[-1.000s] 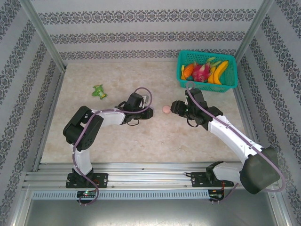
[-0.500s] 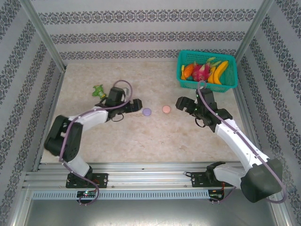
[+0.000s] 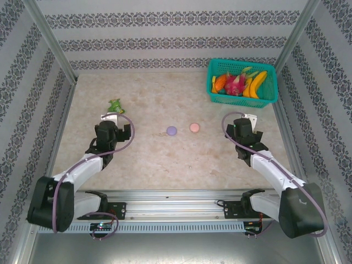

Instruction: Insert the wireless bluetooth earbuds into the charging case

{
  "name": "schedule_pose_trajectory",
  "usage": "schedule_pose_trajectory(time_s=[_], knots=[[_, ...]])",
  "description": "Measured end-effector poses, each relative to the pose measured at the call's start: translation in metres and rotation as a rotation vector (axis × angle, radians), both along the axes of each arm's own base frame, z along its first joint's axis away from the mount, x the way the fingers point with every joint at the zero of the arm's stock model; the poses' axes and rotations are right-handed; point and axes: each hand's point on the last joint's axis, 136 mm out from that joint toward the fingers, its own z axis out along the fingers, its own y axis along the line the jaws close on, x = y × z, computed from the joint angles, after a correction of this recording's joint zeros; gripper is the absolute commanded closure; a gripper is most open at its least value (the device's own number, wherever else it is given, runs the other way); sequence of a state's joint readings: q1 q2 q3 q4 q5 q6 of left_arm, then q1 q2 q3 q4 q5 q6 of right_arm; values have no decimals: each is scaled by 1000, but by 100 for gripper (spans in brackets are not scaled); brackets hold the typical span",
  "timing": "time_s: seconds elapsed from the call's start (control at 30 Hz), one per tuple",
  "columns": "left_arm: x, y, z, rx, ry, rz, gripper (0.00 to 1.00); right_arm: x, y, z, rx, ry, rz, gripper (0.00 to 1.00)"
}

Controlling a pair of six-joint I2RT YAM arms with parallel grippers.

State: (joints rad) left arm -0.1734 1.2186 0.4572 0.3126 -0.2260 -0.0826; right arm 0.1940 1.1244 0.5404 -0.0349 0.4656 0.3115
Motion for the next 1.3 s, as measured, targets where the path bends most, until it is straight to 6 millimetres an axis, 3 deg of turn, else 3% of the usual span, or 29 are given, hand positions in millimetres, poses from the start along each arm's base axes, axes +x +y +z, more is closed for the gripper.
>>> schedule_pose_trajectory(time_s=[0.17,0.33,0.43,0.57,0.77,0.93,1.3], knots=[[3,9,-40,79,38,6,0,22,-11,2,-108,-129,16,2],[20,12,-38,79,-25,-14,0,17,-7,-33,-131,-140,104,2],[26,20,-41,44,-39,-22,0,33,-5,-32,-118,-215,138,3],[31,26,-50,2,-37,-41,0,44,1,-52,-98,-185,198,2],[33,22,-48,-34,-46,-81,0,63,-7,-25,-79,-278,190,2],[33,19,-48,-44,-47,-94,0,63,7,-22,-83,-288,220,2],[33,18,-48,-48,-47,-99,0,65,0,-25,-51,-275,238,2]])
